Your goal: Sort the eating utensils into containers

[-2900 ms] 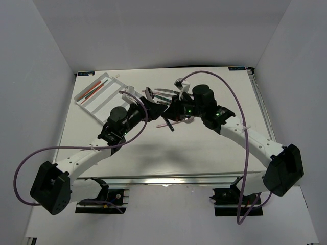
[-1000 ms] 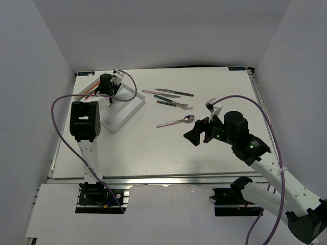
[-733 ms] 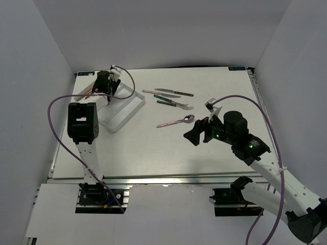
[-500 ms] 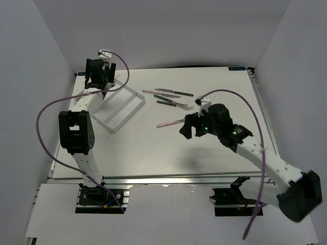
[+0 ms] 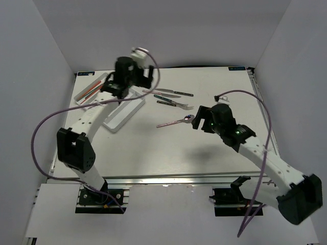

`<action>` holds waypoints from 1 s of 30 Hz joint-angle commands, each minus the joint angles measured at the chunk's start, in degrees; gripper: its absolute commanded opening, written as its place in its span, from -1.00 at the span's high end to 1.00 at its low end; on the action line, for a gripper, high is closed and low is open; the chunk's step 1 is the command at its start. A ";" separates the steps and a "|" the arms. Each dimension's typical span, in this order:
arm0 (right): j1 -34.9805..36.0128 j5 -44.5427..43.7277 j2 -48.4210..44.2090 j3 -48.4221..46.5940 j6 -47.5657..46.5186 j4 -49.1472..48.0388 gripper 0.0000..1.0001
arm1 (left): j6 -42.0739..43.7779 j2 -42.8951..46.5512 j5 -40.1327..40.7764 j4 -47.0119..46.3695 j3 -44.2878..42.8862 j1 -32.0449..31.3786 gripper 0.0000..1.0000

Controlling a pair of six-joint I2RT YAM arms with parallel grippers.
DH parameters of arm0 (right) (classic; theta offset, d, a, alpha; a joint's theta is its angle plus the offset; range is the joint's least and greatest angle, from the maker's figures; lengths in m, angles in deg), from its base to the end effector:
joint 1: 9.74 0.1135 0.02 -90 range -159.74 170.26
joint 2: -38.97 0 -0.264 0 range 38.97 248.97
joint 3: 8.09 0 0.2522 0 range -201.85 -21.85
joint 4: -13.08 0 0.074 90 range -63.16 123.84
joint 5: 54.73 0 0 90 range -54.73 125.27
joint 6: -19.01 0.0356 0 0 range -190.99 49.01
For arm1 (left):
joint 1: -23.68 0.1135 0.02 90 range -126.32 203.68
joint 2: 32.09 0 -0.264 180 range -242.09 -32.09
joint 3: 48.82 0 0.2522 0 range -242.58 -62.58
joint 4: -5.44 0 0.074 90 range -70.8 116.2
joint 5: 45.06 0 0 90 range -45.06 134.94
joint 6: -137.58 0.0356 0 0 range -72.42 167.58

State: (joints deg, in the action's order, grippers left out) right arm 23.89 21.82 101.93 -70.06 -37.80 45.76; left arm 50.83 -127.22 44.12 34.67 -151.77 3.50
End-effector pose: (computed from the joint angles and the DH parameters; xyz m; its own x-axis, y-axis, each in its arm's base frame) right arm 0.2065 0.1274 0.2841 -0.5929 0.2450 -0.7671 -0.0632 0.9355 0.3477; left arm 0.3710 -0.1369 0.3708 -0.3218 0.1787 -0.9298 0.3763 0.9253 0.0476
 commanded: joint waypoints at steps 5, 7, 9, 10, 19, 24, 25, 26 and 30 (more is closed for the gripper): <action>-0.67 3.60 -20.04 2.85 0.21 9.19 -0.79 | 4.93 -10.49 -5.50 10.47 -0.55 -14.52 -0.94; -0.67 5.36 -22.34 2.85 -0.58 11.13 -0.79 | 4.40 -12.26 -7.61 9.15 -0.55 -16.02 -0.93; -0.67 5.37 -24.37 2.42 -1.55 14.12 -0.79 | 4.66 -15.76 -7.70 8.80 -1.34 -18.13 -0.92; -0.67 5.54 -24.98 2.24 -1.81 14.83 -0.79 | 4.75 -17.09 -8.58 9.06 -1.86 -18.57 -0.90; -0.67 7.83 -27.19 1.54 -4.27 17.47 -0.79 | 6.33 -26.94 -7.53 9.59 -3.10 -21.04 -0.73; -0.67 7.74 -27.27 1.10 -5.06 16.85 -0.78 | 5.28 -29.05 -5.33 7.13 -2.04 -21.12 -0.58; -0.67 7.31 -27.54 1.18 -5.06 16.85 -0.79 | 5.28 -29.41 -5.33 7.30 -2.04 -21.21 -0.51; -0.67 7.21 -28.06 1.27 -5.33 16.59 -0.79 | 5.28 -29.76 -5.16 7.56 -1.96 -21.39 -0.36; -0.67 6.95 -28.95 1.10 -5.94 15.89 -0.79 | 5.98 -28.45 -4.28 7.74 0.32 -22.88 0.20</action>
State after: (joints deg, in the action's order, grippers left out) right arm 23.27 29.38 74.04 -67.87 -42.15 63.15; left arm 56.33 -156.84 39.38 42.40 -153.63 -17.83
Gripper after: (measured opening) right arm 0.894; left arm 0.449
